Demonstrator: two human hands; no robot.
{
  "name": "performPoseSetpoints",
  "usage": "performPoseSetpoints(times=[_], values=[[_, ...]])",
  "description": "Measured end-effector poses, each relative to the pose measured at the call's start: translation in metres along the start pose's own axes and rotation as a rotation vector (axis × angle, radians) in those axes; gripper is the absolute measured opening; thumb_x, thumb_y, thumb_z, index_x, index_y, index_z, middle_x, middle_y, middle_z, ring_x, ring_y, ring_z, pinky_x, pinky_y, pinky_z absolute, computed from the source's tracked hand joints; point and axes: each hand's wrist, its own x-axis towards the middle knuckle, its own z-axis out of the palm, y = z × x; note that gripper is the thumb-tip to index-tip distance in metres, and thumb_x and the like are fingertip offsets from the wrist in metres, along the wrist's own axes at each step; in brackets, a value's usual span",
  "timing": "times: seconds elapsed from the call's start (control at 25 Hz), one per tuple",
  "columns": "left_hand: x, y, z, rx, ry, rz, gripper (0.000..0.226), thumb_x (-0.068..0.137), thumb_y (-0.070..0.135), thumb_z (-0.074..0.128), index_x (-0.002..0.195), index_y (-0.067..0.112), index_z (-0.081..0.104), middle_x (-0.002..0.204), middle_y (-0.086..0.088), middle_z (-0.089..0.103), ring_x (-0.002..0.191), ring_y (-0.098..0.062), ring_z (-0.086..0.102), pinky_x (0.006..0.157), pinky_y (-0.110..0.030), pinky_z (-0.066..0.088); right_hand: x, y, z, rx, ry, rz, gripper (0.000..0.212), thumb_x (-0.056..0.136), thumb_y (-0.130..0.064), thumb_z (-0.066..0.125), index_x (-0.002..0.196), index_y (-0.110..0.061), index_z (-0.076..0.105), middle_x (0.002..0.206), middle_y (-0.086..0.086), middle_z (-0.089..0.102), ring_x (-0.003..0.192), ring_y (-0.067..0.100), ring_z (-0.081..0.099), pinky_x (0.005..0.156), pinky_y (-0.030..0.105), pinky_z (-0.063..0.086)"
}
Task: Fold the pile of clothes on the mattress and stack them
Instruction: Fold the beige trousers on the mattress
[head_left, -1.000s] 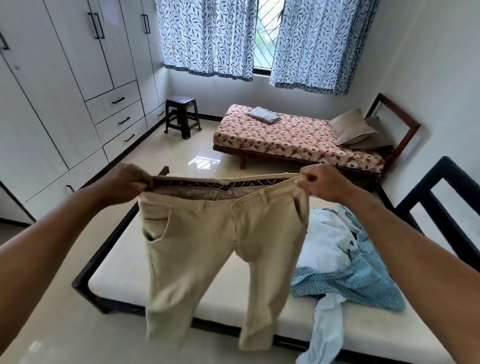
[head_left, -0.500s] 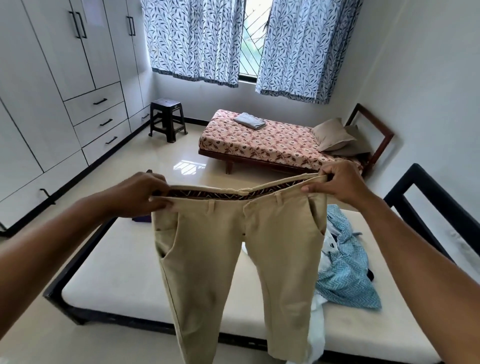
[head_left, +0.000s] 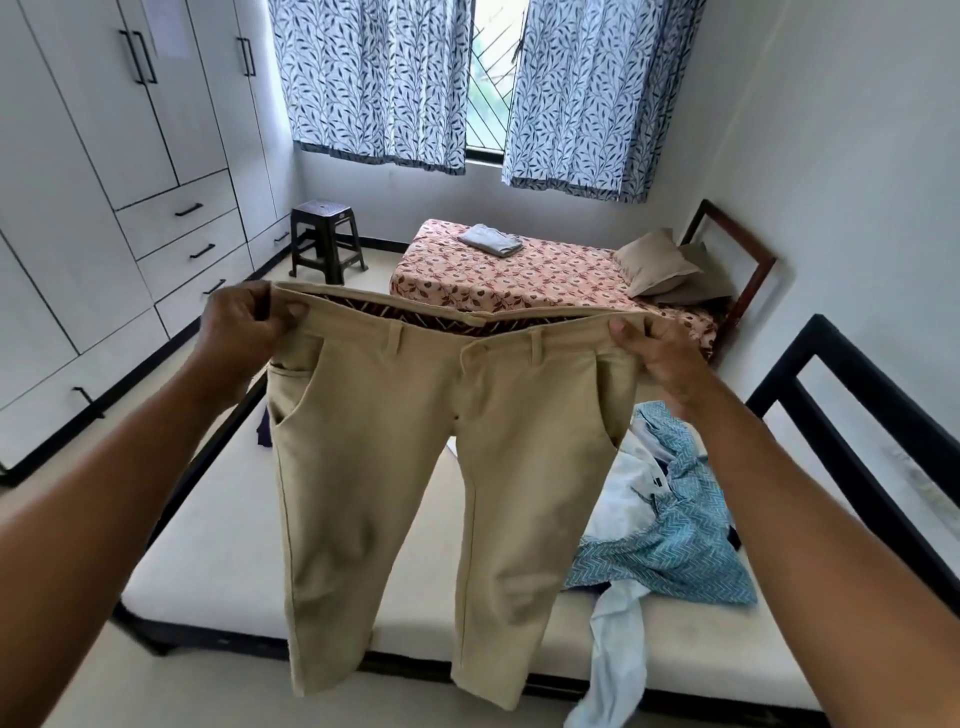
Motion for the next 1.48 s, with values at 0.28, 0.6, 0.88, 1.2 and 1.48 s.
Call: performPoseSetpoints(times=[0.28,0.6,0.88,1.2,1.48], values=[[-0.009,0.056,-0.047,-0.28,-0.448,-0.087,0.023,0.1,0.001,0.052,0.106,0.006,0.074,0.097,-0.012,0.073,0.087,-0.017,0.072,0.073,-0.025,0.061,-0.009,-0.019,-0.002,0.422,-0.208,0.147,0.027,0.097,-0.015,0.056,0.096,-0.008,0.082,0.101,0.012,0.078,0.091,0.022,0.075,0.083,0.033,0.062],[0.001,0.026,0.038,0.156,0.369,-0.219,0.024,0.075,0.035,0.074,0.07,0.011,0.074,0.063,0.004,0.068,0.06,-0.019,0.061,0.063,-0.042,0.058,0.036,-0.013,0.092,-0.335,0.537,-0.008,0.04,0.081,-0.03,0.082,0.056,-0.014,0.055,0.056,-0.002,0.054,0.053,0.015,0.048,0.052,0.028,0.033],[-0.047,0.064,0.119,-0.05,0.143,-0.1,0.009,0.078,0.034,0.084,0.079,0.026,0.081,0.07,0.006,0.077,0.069,-0.022,0.077,0.068,-0.048,0.065,-0.004,-0.016,0.158,-0.404,0.424,-0.438,0.042,0.085,-0.038,0.083,0.056,-0.018,0.06,0.05,-0.01,0.051,0.047,0.003,0.039,0.052,0.014,0.029],[-0.074,0.086,0.14,-0.127,-0.078,-0.093,0.036,0.082,0.012,0.055,0.094,0.029,0.084,0.088,0.007,0.08,0.089,-0.018,0.078,0.084,-0.048,0.064,-0.033,-0.015,0.164,-0.251,0.08,-0.455,0.03,0.082,-0.038,0.073,0.101,-0.015,0.078,0.089,-0.006,0.076,0.083,0.012,0.071,0.072,0.03,0.058],[-0.039,0.064,0.113,-0.049,-0.051,0.104,0.036,0.09,-0.001,0.057,0.117,0.014,0.074,0.112,-0.003,0.077,0.103,-0.019,0.074,0.092,-0.049,0.06,0.015,-0.021,0.115,-0.245,0.161,-0.258,0.033,0.076,-0.038,0.086,0.086,-0.009,0.075,0.081,0.01,0.077,0.069,0.02,0.065,0.068,0.052,0.06]])
